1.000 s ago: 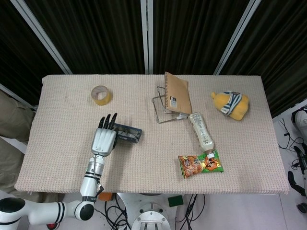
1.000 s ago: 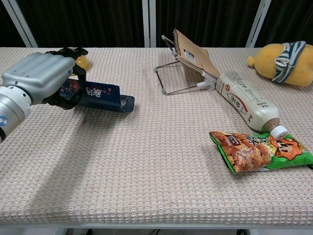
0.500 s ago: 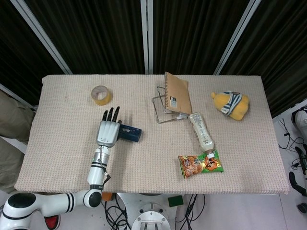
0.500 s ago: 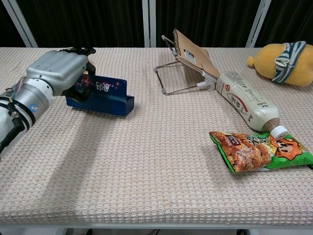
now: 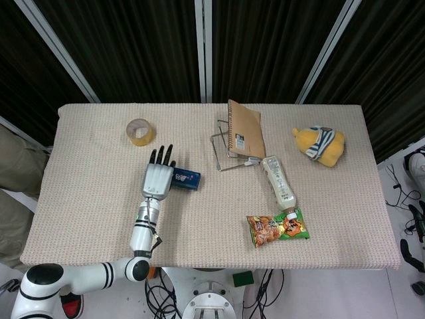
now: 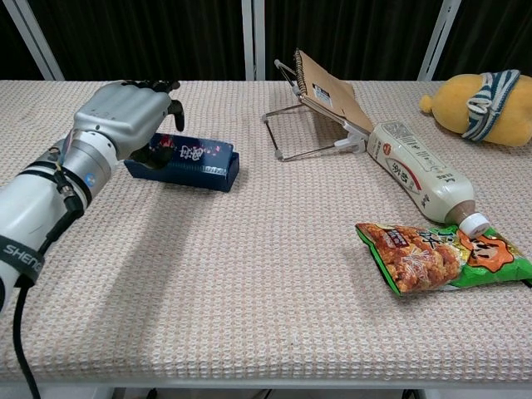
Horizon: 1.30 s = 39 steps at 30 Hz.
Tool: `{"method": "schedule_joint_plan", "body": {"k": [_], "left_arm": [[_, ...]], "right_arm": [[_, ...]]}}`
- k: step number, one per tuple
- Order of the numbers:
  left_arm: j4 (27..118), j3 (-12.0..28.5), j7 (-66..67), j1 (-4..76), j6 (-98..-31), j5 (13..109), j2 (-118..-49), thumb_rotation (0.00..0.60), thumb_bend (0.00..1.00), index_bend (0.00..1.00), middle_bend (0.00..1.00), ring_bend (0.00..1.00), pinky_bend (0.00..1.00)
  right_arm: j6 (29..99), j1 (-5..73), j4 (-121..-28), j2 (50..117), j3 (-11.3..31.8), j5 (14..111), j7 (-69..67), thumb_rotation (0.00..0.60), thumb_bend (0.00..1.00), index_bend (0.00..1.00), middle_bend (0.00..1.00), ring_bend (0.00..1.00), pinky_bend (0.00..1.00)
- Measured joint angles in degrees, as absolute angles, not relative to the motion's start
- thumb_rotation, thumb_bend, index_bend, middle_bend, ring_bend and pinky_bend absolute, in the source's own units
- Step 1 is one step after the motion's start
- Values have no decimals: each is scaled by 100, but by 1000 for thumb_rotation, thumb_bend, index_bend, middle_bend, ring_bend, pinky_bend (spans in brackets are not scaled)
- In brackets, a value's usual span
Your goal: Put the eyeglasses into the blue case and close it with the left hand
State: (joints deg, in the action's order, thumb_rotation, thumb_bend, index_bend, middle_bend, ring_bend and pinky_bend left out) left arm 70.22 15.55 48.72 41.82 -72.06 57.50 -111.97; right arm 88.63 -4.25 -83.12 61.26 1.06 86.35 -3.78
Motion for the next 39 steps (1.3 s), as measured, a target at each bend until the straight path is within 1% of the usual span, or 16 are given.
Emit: {"method": "schedule_joint_plan", "body": {"k": [3,5,9,12,18,23,26,29,30,33,36,39], "left_arm": [[6758,1576,4743,4253,-7218,5872,-11331,600,376,48,0,0,125],[6551,1594,4687,4300,-7212,5917,-11426,600,375,26,0,0,124],[6094,1659,4640,4412,-7142,5943,-11649,600,362,13,0,0,123],[5937,1704,4658,4468,-7074,5938,-11722,600,351,11,0,0,123],[5928,1757,4642,4496,-7070,5972,-11716,600,307,10,0,0,122],[6354,1774,4621,4421,-7185,6032,-11510,600,255,13,0,0,123],[6973,1737,4663,4338,-7181,6045,-11178,600,246,13,0,0,124],[7854,1653,4829,4273,-6947,5907,-10566,600,227,13,0,0,124],[8233,1612,4913,4265,-6775,5800,-10246,600,215,13,0,0,124],[8955,1452,5208,4324,-6162,5510,-9440,600,175,9,0,0,121],[9154,1272,5438,4504,-5462,5252,-8975,593,162,6,0,0,117],[9032,1100,5519,4790,-4859,5038,-8776,567,147,1,0,0,113]], "right_arm": [[8869,-438,-8291,6134,103,8626,-401,600,503,0,0,0,0],[8887,-447,-8285,6129,104,8624,-412,600,503,0,0,0,0],[8916,-465,-8262,6106,123,8599,-463,600,503,0,0,0,0],[8893,-454,-8247,6106,125,8596,-475,600,503,0,0,0,0],[8901,-452,-8233,6126,118,8622,-487,600,505,0,0,0,0],[8918,-449,-8239,6104,129,8631,-490,600,506,0,0,0,0],[8903,-443,-8240,6102,122,8640,-496,600,506,0,0,0,0],[8917,-448,-8236,6108,116,8654,-497,600,506,0,0,0,0],[8931,-451,-8231,6114,116,8660,-494,600,507,0,0,0,0],[8976,-459,-8216,6145,119,8684,-496,600,508,0,0,0,0],[9047,-467,-8166,6187,127,8725,-502,600,514,0,0,0,0],[9067,-475,-8155,6190,142,8714,-501,600,514,0,0,0,0]]}}
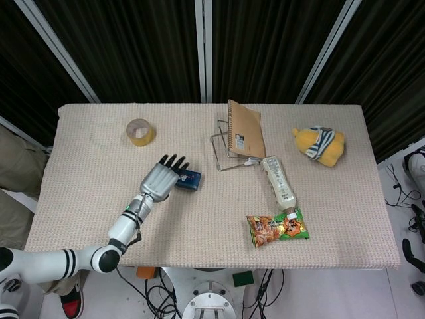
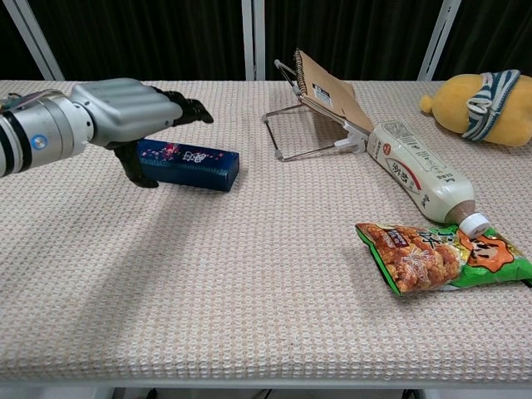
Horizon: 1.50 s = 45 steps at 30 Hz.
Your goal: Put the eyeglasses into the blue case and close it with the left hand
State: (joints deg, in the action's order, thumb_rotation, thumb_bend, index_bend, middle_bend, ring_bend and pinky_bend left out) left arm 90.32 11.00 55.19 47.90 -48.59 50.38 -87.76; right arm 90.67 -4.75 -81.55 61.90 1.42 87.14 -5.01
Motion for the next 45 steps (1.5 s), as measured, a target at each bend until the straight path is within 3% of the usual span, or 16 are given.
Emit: {"method": "schedule_joint_plan", "body": {"k": [10,21,29,32,36,42,45], "left_arm": [[8103,817,5377,5527,-4207,4624,-8764,551,127,13,0,0,112],[7933,516,5231,6038,-4056,3926,-8739,559,126,282,0,0,112],[7827,378,4955,6126,-4148,4074,-8792,600,140,499,0,0,114],[7770,350,4776,6115,-4212,4288,-8818,600,145,531,0,0,115],[7720,261,4611,6106,-4244,4390,-8816,600,144,459,0,0,115],[7891,161,4606,6130,-4261,4253,-8698,600,143,88,0,0,114],[8040,130,4603,6125,-4386,4253,-8624,600,143,34,0,0,114]], "right_arm": [[8916,-447,-8323,6032,177,8568,-456,600,513,0,0,0,0],[8691,-337,-8388,5998,181,8520,-437,600,513,0,0,0,0],[8591,-312,-8385,5990,136,8513,-452,600,512,0,0,0,0],[8590,-304,-8401,5988,134,8519,-427,600,512,0,0,0,0],[8599,-303,-8422,5986,134,8520,-396,600,513,0,0,0,0],[8640,-317,-8412,6002,134,8518,-370,600,512,0,0,0,0],[8688,-331,-8409,6004,138,8530,-358,600,513,0,0,0,0]]}}
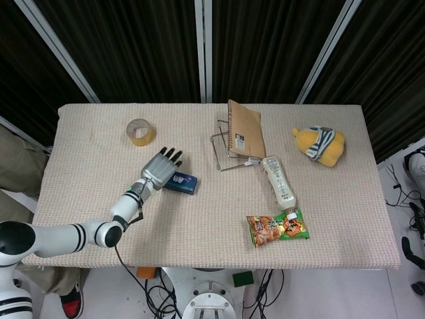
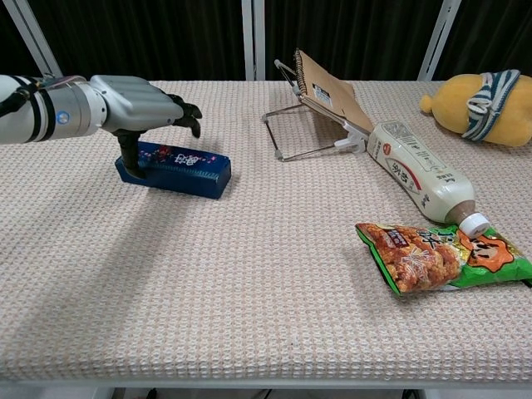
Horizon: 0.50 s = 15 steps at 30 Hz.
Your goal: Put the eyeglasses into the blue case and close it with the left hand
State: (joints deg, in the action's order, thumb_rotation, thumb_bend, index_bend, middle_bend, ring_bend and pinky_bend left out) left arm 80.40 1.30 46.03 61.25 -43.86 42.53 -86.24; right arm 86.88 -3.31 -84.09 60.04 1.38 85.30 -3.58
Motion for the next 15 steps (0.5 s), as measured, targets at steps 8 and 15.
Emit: {"method": "schedule_joint_plan", "body": {"k": [8,15], "left_arm": [[8792,42,4615,5997,-4900,4382,-8188,600,145,28,0,0,115],[9942,-85,4094,5218,-6391,5223,-7494,297,123,42,0,0,115]], "right_arm": [[8836,-375,-8432,5960,164,8556,-378,600,512,0,0,0,0],[9078,-466,-8379,5937,211,8566,-519,600,484,0,0,0,0]]}}
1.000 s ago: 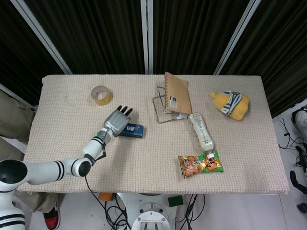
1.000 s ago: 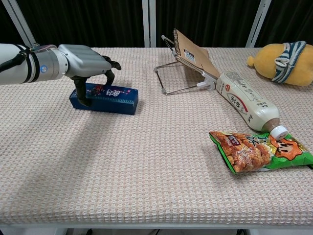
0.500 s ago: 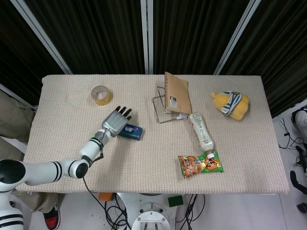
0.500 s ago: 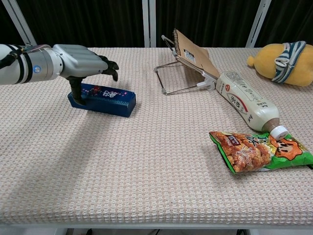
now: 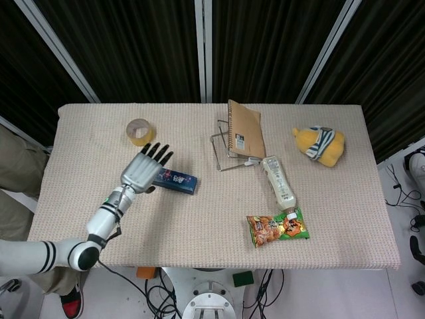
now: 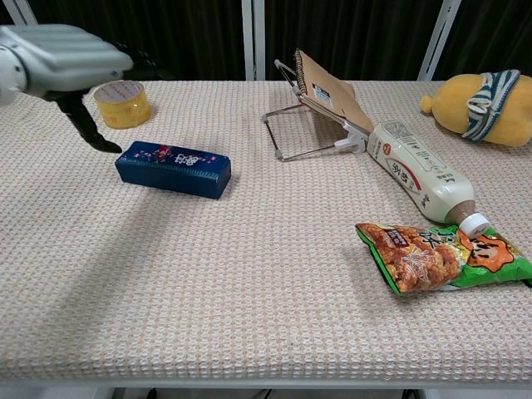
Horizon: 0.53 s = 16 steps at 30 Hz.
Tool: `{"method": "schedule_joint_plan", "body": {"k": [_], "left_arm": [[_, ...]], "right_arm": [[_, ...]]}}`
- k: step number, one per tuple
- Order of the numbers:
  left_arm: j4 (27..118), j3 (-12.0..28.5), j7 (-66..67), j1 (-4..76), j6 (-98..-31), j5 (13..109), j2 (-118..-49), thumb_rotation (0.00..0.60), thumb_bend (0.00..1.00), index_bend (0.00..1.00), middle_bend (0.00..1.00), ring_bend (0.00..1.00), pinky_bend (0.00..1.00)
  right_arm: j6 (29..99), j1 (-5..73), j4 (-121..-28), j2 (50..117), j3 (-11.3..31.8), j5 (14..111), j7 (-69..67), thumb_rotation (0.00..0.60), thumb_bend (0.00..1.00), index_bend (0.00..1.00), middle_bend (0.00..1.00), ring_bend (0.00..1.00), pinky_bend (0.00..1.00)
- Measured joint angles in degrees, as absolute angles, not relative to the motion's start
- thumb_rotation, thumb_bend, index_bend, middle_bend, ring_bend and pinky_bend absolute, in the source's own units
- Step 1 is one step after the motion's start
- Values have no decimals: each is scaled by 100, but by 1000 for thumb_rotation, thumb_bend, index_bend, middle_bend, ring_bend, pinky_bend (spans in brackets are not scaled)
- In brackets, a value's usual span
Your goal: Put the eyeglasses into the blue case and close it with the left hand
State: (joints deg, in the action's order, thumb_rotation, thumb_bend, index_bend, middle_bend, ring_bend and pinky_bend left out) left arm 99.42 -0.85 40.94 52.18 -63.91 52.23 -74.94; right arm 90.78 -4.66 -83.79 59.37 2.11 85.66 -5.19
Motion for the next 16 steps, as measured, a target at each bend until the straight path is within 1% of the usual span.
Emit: {"method": "schedule_joint_plan", "body": {"k": [2,3,7,9,11,13,16], "left_arm": [[10144,-198,3854,4839,-6973,5626,-7353,225,124,48,0,0,116],[10243,-310,3693,4538,-7390,5926,-7273,206,123,51,0,0,116],[10356,-804,3141,3357,-8681,6793,-7094,171,120,57,0,0,116],[10284,-1052,2825,2713,-9244,7220,-7058,132,121,56,0,0,116],[10098,-1202,2608,2240,-9654,7596,-7075,86,123,56,0,0,116],[9771,-1305,2451,1866,-9980,7933,-7139,83,124,56,0,0,116],[9401,-1389,2226,1454,-10218,8304,-7236,83,124,57,0,0,116]], "right_arm": [[9114,-490,-8321,5972,208,8581,-541,600,477,0,0,0,0],[9128,-501,-8282,6009,203,8588,-541,600,477,0,0,0,0],[9159,-532,-8227,6127,213,8546,-403,600,477,0,0,0,0],[9220,-547,-8223,6209,236,8528,-273,600,475,0,0,0,0],[9276,-555,-8229,6263,237,8566,-225,600,471,0,0,0,0],[9284,-555,-8251,6254,220,8633,-232,600,470,0,0,0,0],[9324,-560,-8280,6229,185,8746,-267,600,470,0,0,0,0]]}}
